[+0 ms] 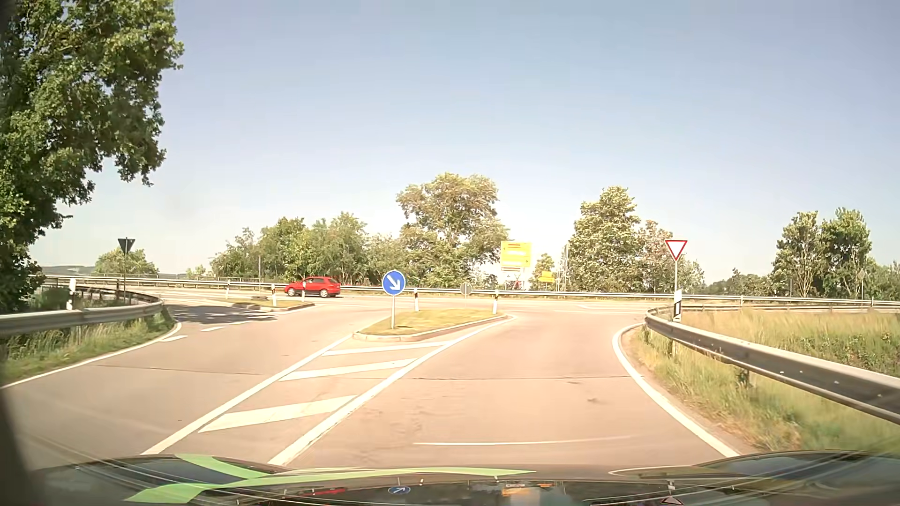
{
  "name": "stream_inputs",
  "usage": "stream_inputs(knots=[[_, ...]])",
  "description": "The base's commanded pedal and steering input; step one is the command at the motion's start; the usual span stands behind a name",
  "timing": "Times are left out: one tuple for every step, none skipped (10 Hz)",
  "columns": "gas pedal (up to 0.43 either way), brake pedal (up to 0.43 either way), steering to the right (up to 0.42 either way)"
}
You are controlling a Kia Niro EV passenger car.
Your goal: Follow the waypoints while adhering to traffic rules and regulations
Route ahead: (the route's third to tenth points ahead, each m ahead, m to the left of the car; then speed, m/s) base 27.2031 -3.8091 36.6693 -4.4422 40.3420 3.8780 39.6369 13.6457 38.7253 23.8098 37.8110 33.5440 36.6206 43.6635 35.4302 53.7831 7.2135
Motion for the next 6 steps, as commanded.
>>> stream_inputs(knots=[[0.000,0.000,0.023],[0.000,0.000,0.025],[0.000,0.000,0.030],[0.000,0.000,0.035],[0.000,0.000,0.038],[0.079,0.000,0.041]])
